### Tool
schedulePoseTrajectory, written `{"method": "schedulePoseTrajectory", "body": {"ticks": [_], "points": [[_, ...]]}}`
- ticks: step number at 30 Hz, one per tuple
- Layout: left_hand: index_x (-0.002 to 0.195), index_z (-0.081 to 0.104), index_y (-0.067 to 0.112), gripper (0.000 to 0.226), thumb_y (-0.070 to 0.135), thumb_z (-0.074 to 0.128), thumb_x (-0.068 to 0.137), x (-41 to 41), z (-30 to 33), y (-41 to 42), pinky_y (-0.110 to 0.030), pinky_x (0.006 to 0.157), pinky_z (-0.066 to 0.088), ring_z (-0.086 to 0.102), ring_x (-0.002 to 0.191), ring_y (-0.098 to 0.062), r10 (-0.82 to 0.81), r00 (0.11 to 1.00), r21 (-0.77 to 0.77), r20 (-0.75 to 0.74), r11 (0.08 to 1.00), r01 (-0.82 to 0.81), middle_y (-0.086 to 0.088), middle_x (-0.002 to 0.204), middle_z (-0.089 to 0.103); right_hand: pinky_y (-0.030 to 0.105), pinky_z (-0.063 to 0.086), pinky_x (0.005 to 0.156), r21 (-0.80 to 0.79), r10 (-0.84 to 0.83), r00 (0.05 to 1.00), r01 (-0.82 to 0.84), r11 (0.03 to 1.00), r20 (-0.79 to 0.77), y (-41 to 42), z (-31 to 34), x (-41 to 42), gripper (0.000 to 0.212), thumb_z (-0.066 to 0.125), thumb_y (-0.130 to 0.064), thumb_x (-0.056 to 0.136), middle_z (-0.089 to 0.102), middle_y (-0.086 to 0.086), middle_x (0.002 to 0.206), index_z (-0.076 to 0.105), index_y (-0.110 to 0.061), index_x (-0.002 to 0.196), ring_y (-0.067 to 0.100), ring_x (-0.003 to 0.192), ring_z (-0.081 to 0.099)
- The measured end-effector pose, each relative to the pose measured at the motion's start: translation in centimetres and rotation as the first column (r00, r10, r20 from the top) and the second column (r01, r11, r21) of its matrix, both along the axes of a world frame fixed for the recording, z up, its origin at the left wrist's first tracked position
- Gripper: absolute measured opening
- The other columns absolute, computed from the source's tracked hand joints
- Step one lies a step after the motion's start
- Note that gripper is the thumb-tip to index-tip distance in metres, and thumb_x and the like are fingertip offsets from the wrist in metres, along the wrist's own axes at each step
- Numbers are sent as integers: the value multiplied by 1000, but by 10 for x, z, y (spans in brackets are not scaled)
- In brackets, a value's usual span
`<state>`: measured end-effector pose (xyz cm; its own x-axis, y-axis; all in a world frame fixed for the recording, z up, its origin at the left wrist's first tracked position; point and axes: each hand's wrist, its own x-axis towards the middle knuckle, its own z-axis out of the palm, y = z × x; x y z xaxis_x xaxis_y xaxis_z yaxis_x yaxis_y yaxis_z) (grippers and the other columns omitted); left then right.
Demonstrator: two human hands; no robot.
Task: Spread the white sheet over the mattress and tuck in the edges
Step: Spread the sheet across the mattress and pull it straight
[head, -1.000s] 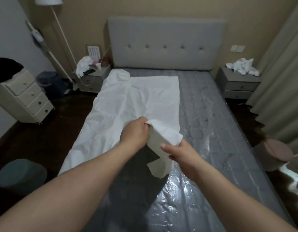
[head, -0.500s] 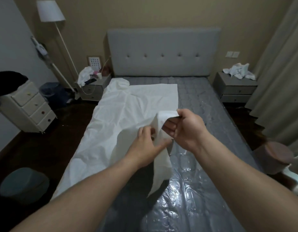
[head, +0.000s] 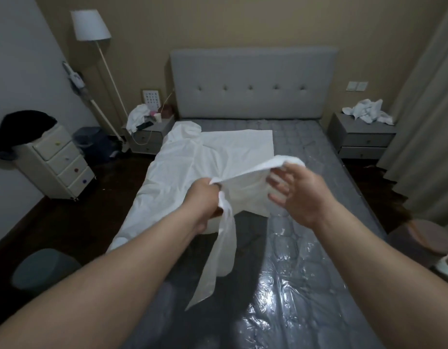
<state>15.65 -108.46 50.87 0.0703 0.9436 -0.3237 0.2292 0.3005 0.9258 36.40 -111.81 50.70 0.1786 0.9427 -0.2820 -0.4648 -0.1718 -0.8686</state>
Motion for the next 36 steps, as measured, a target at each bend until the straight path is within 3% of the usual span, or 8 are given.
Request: {"method": "schedulePoseTrajectory", "body": {"ticks": [5, 8, 11, 15, 19, 25, 30, 36], "points": [[72, 55, 13, 27, 4, 50, 97, 34, 60, -9, -23, 49, 40, 50, 54, -22, -156, 969, 76, 193, 987, 144, -5, 60, 52, 34, 49, 107, -167, 553, 733, -535, 828, 396, -41, -52, -66, 88, 91, -42, 73, 65, -5, 135, 46, -25, 146, 13, 125, 62], [69, 52, 13, 31, 2, 50, 98, 57, 75, -28, -25, 52, 37, 42, 51, -20, -315, 905, 62, 284, 948, 311, -6, 61, 43, 21, 49, 88, -91, 321, 795, -322, 942, 514, -43, -59, -100, 28, 75, -27, 93, 69, -8, 108, 63, -20, 118, 1, 99, 62], [84, 61, 7, 19, 2, 51, 99, 64, 75, -37, -25, 53, 48, 48, 54, -18, -453, 854, 89, 257, 891, 446, -9, 68, 49, 37, 56, 86, -157, 92, 965, -55, 986, 244, -36, -41, -95, 19, 55, -12, 105, 75, -1, 78, 64, -17, 89, 15, 81, 68], [119, 66, 6, 20, 14, 60, 101, 51, 68, -33, -42, 86, 62, 70, 90, -21, -483, 851, 114, 206, 876, 469, -9, 96, 71, 50, 61, 90, -78, 47, 988, -36, 996, 149, -41, -29, -68, 17, 54, -20, 106, 77, 11, 107, 70, -17, 107, 33, 96, 74], [140, 54, 26, 56, 56, 66, 93, 31, 53, -27, -30, 104, 47, 59, 121, -7, -439, 878, 262, -193, 839, 477, 10, 129, 63, 44, 59, 92, 45, 55, 995, -51, 998, -87, -35, -1, -45, 34, 43, -14, 100, 74, 8, 107, 71, -8, 119, 25, 91, 71], [136, 55, 33, 57, 50, 77, 87, 1, 18, -36, -5, 82, 45, 56, 110, 17, -483, 861, 277, -157, 816, 508, 20, 128, 60, 41, 65, 74, 121, -117, 792, 235, 964, -599, -33, 60, -14, 31, 43, -16, 104, 77, 11, 93, 70, -3, 109, 22, 82, 78], [158, 23, 34, 115, 73, 79, 66, 4, 0, -43, -31, 114, 37, 35, 141, -9, -361, 833, 356, -420, 778, 517, 12, 156, 26, 56, 63, 69, 247, -14, 696, 274, 930, -718, -47, 94, -16, 29, 45, -6, 94, 77, 15, 102, 67, 0, 112, 29, 85, 78], [146, 44, 32, 72, 58, 75, 86, 25, 15, -65, -31, 105, 47, 52, 130, -4, -332, 935, 552, -125, 760, 343, 15, 143, 53, 57, 62, 81, 272, 64, 712, 182, 945, -699, -60, 99, -39, 33, 45, -10, 97, 76, 18, 101, 65, 8, 116, 27, 83, 78]]}}
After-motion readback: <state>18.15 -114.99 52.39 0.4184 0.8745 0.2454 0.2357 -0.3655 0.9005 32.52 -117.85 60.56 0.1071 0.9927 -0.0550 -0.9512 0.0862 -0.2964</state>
